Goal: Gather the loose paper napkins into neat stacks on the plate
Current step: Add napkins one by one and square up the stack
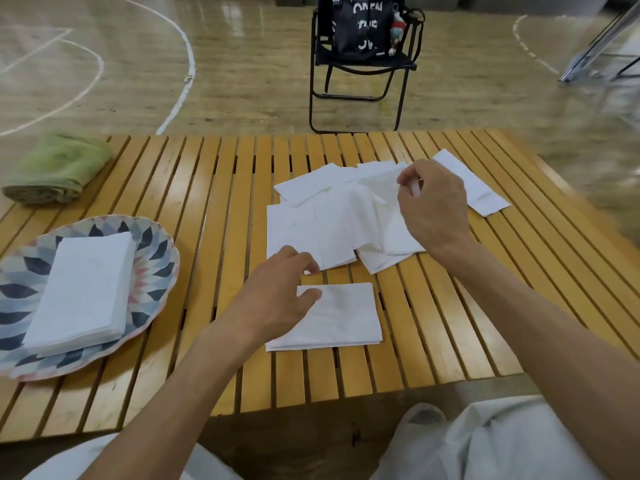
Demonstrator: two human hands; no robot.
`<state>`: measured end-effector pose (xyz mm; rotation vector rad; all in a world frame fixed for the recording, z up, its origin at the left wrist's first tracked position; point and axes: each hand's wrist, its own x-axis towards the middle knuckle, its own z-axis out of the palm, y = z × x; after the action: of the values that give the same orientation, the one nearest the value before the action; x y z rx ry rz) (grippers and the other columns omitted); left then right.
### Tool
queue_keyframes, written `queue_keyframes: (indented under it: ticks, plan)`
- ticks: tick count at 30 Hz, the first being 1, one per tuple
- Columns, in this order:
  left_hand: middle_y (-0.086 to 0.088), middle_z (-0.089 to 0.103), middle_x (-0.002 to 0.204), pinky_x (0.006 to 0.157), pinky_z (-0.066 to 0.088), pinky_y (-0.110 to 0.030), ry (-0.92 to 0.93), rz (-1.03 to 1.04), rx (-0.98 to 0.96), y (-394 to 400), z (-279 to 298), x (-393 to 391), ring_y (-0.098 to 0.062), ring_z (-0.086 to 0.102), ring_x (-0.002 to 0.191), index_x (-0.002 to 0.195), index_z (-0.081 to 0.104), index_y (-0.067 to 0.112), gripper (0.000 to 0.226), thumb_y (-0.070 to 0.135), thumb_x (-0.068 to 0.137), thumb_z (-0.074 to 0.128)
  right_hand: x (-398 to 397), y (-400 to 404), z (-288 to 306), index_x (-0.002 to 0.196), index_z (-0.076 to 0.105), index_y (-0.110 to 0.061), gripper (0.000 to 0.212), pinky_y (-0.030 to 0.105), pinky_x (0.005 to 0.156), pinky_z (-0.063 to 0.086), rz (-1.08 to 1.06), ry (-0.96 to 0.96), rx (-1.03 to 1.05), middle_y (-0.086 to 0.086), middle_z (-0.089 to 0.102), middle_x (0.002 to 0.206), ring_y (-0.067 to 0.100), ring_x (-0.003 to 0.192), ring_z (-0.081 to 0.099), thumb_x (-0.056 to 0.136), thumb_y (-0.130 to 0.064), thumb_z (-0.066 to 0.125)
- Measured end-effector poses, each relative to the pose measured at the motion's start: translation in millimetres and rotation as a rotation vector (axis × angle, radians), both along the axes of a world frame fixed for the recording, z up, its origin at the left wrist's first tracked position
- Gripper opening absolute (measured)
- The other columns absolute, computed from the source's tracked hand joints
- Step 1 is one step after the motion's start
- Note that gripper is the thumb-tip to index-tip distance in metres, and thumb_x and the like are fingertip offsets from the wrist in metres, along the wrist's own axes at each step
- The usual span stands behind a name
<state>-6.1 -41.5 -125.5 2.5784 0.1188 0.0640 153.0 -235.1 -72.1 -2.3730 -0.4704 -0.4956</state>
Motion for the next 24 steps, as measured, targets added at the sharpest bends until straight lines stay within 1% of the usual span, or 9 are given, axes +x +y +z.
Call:
queue_keyframes:
  ticks: [4,8,10,11,13,15,18,20,24]
  plan:
    - [0.016,0.052,0.118,0.072,0.036,-0.007,-0.035,0.055,-0.209,0.4,6.9,-0.5,0.002,0.052,0.101,0.125,0.053,0.033,0.043,0.048,0.088,0.067,-33.4,-4.3,23.9,0.104,0.061,-0.018,0.02,0.014,0.072,0.048,0.145,0.147,0.165,-0.011,0.061,0.1,0.004,0.093,0.057,0.09,-0.004,0.058]
    - [0.022,0.059,0.114,0.063,0.044,-0.01,-0.031,0.2,-0.507,2.8,19.3,-1.7,0.01,0.059,0.094,0.124,0.052,0.037,0.059,0.068,0.075,0.067,-58.7,-11.4,38.9,0.109,0.061,-0.028,0.03,0.022,0.069,0.057,0.33,0.544,0.466,-0.007,0.07,0.105,0.005,0.094,0.068,0.086,-0.012,0.071]
    - [0.019,0.064,0.115,0.074,0.049,-0.019,-0.039,0.22,-0.703,6.3,27.0,-3.3,0.006,0.062,0.099,0.127,0.053,0.035,0.07,0.074,0.071,0.067,-64.0,-15.9,38.9,0.116,0.061,-0.023,0.034,0.025,0.068,0.057,0.421,0.769,0.68,0.001,0.075,0.105,0.015,0.092,0.073,0.087,-0.009,0.072]
    - [0.018,0.067,0.115,0.079,0.051,-0.025,-0.037,0.219,-0.773,8.6,29.5,-4.7,0.003,0.063,0.101,0.128,0.055,0.035,0.07,0.073,0.071,0.069,-65.1,-17.6,35.5,0.12,0.061,-0.019,0.036,0.027,0.071,0.059,0.429,0.847,0.762,0.004,0.075,0.107,0.019,0.095,0.073,0.088,-0.006,0.07]
    - [0.016,0.072,0.109,0.08,0.053,-0.028,-0.032,0.199,-0.864,12.2,30.9,-7.6,-0.001,0.067,0.097,0.12,0.062,0.036,0.049,0.06,0.078,0.07,-66.2,-19.2,23.9,0.125,0.06,-0.013,0.038,0.032,0.078,0.061,0.375,0.949,0.835,0.006,0.075,0.112,0.023,0.102,0.072,0.089,-0.002,0.068]
    - [0.015,0.074,0.106,0.072,0.057,-0.022,-0.029,0.155,-0.937,13.9,29.7,-10.8,-0.003,0.07,0.095,0.11,0.069,0.035,0.022,0.039,0.088,0.07,-66.6,-19.8,10.1,0.128,0.059,-0.009,0.039,0.034,0.08,0.061,0.31,1.02,0.846,0.006,0.074,0.116,0.024,0.104,0.072,0.091,-0.002,0.067]
    - [0.013,0.074,0.106,0.07,0.054,-0.014,-0.032,0.172,-0.964,15.9,24.5,-14.5,-0.005,0.07,0.096,0.11,0.071,0.029,0.017,0.027,0.093,0.067,-66.7,-20.7,-6.2,0.132,0.057,-0.008,0.044,0.039,0.084,0.06,0.231,1.124,0.762,0.005,0.076,0.113,0.023,0.102,0.073,0.09,-0.01,0.071]
    - [0.013,0.074,0.105,0.07,0.055,-0.015,-0.029,0.205,-0.948,17.0,21.3,-14.8,-0.004,0.07,0.096,0.111,0.071,0.027,0.018,0.026,0.094,0.066,-67.6,-20.4,-11.7,0.126,0.058,-0.011,0.043,0.033,0.074,0.061,0.179,1.143,0.597,0.002,0.078,0.102,0.018,0.09,0.076,0.087,-0.015,0.076]
    - [0.017,0.074,0.101,0.072,0.055,-0.018,0.001,0.246,-0.853,20.0,17.3,-15.6,0.0,0.07,0.092,0.109,0.07,0.028,0.015,0.028,0.098,0.06,-68.6,-16.4,-17.1,0.102,0.07,-0.014,0.016,0.016,0.054,0.053,0.141,1.014,0.284,-0.004,0.075,0.089,0.003,0.065,0.072,0.088,-0.016,0.076]
